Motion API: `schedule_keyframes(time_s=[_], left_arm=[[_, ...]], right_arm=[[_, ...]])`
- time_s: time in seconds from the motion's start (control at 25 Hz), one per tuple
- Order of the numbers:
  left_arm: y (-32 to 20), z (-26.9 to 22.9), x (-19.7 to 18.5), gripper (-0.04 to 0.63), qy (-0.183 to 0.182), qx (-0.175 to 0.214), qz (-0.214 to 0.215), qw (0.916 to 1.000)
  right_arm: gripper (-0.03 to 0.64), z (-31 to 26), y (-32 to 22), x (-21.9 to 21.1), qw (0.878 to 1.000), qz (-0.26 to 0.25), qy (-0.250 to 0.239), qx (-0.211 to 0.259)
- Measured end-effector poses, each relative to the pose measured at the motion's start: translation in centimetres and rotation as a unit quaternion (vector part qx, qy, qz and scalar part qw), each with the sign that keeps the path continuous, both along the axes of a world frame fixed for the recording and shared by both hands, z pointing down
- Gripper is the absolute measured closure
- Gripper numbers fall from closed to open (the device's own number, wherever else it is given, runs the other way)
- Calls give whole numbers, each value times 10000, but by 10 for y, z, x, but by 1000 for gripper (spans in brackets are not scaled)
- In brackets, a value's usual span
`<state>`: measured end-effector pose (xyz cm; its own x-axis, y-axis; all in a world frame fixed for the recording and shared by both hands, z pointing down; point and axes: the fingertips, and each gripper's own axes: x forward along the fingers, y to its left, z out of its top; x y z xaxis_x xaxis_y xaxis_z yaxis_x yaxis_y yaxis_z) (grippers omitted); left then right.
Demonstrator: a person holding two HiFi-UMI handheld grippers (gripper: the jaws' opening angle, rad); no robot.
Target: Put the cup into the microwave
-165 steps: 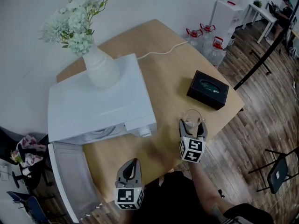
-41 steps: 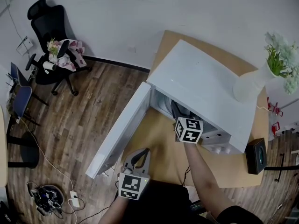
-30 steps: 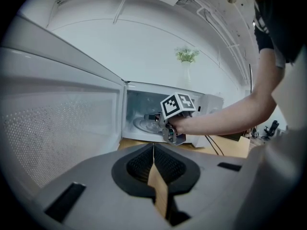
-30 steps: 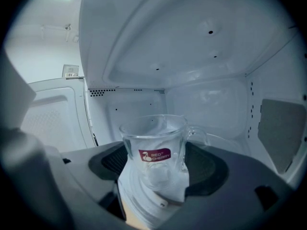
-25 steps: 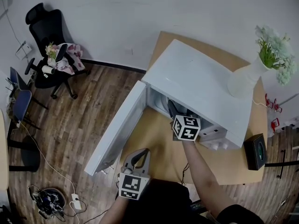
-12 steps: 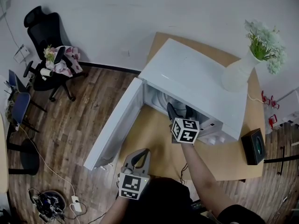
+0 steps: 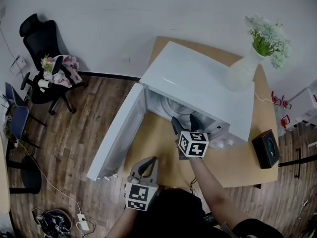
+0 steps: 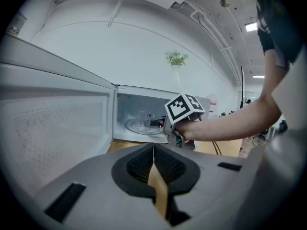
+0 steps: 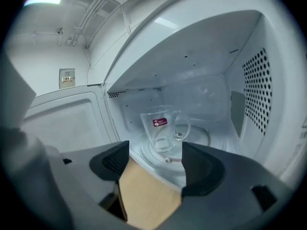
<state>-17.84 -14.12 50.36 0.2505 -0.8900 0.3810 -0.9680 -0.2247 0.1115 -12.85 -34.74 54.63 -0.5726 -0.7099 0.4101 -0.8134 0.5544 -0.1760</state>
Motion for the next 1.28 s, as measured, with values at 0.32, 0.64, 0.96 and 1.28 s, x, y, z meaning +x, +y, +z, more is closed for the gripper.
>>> schedule_keyframes(time_s=[0.32, 0.64, 0.96, 1.28], left_arm=[[-7, -3, 7, 589, 56, 55, 163, 9998], [-15, -3, 18, 590, 140, 61, 356, 9993], [-24, 0, 34, 589, 198, 53, 612, 9979], [-39, -6, 48, 589, 279, 72, 864, 9958]], right_arm=[[287, 3, 36, 17, 9995, -85, -104, -274], [501, 13, 81, 54, 9980, 234, -107, -579], [589, -13, 112, 91, 9974, 448, -437, -363], [623, -59, 125, 132, 9938, 862, -680, 159]])
